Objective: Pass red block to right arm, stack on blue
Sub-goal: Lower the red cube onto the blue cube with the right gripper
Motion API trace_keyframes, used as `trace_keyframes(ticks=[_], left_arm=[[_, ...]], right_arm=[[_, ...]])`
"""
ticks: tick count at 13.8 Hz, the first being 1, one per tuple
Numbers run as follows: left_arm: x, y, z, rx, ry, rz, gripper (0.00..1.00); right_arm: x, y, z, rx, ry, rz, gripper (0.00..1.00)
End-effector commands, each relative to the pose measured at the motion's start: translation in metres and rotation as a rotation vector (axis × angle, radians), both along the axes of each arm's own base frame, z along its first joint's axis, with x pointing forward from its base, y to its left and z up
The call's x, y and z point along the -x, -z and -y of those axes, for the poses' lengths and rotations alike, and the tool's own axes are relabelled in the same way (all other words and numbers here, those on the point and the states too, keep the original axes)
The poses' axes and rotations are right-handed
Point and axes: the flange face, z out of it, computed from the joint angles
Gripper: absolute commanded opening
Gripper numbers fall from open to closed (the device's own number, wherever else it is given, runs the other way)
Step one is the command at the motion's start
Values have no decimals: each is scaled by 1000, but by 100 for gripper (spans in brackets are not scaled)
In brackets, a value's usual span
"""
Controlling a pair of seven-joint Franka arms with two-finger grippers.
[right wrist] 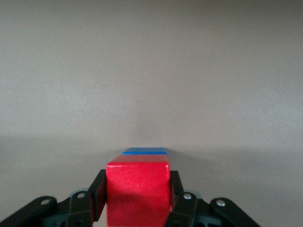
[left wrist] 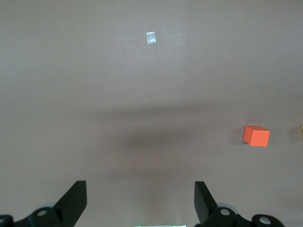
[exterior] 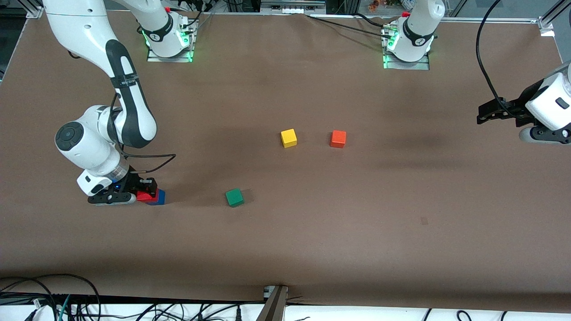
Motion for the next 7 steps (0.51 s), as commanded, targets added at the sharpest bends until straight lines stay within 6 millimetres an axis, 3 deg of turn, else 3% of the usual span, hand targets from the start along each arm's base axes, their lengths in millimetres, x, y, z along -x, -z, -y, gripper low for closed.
trace_keyframes(ticks=[1,7], left_arm=[[-4,-5,2,15,-13,4,100],[-4,-5,2,15,-11,4,100]], right_arm=[[0,1,3,-3,-6,3,0],[0,1,4,-4,3,4,0]])
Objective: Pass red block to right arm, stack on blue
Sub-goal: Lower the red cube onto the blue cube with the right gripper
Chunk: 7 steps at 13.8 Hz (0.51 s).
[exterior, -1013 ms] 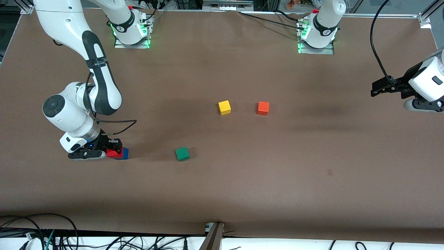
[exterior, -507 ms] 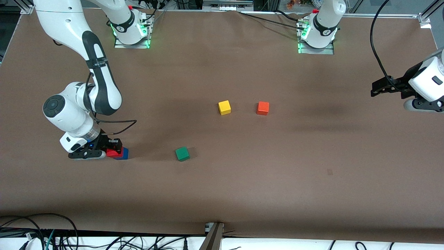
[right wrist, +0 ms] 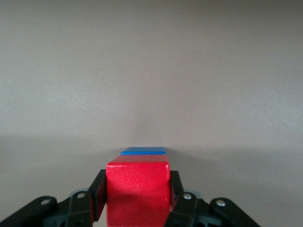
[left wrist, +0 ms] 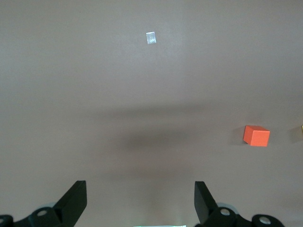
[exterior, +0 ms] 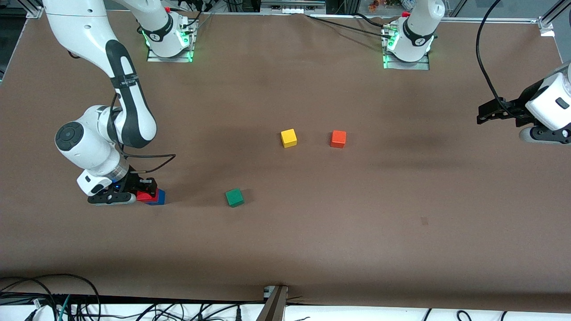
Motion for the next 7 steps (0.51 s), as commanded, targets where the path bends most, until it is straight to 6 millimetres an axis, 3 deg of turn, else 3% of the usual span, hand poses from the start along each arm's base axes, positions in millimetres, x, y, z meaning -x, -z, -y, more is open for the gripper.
trace_keyframes(ticks=[1,7], left_arm=[[-4,-5,1,15,-13,4,100],[-4,-5,0,14,-14,4,100]], right_arm=[[-1,0,3,-5,3,7,0],[-1,3,1,-4,3,4,0]])
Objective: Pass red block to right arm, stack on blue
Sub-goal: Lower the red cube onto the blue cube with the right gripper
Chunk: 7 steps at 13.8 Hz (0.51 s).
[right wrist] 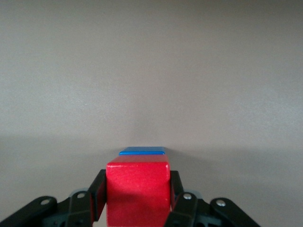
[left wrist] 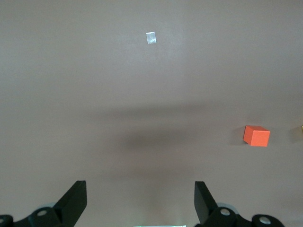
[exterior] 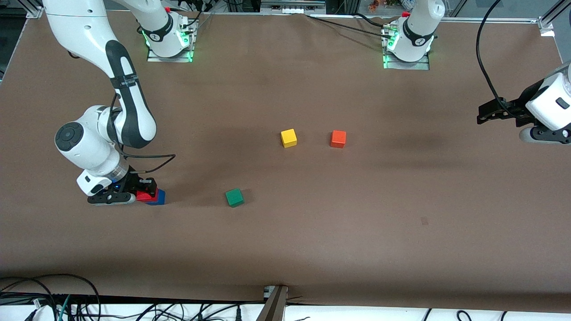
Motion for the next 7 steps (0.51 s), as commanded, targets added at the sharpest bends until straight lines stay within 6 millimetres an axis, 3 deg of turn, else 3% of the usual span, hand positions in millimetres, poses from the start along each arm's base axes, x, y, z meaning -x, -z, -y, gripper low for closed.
trace_keyframes(ticks=[1,7], left_arm=[[-4,-5,0,14,-14,5,100],[-4,-5,3,15,-11,4,100]], right_arm=[[-1,2,0,-5,2,6,0],[-1,2,-1,-5,2,6,0]])
